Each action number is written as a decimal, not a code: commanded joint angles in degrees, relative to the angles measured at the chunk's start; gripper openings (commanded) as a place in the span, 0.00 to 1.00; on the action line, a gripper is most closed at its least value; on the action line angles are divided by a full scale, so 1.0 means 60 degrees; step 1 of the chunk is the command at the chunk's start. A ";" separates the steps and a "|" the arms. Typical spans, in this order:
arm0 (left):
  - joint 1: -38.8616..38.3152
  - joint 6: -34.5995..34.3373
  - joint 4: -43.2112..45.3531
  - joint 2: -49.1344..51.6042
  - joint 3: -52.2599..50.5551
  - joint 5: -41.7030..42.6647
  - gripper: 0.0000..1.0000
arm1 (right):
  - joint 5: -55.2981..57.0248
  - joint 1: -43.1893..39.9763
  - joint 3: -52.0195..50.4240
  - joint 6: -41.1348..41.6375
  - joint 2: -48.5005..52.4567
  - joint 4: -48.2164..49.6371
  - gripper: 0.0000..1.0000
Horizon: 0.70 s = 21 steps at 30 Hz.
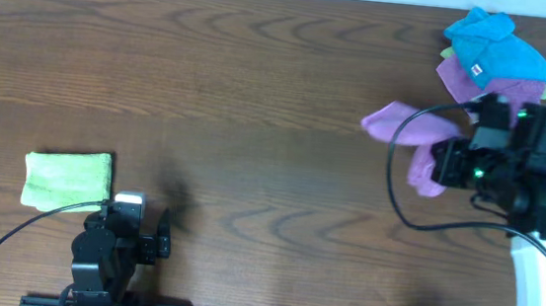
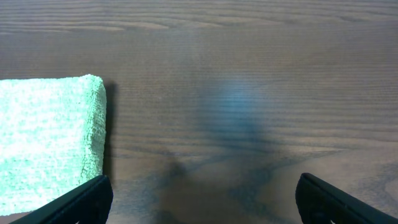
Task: Fold the cloth
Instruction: 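Lift the pink cloth and drag it left toward table center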
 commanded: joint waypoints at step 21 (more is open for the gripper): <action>0.0018 0.0138 -0.0091 -0.0069 -0.0058 -0.0004 0.95 | 0.1286 0.4812 -0.0586 0.2226 0.4758 0.5144 0.01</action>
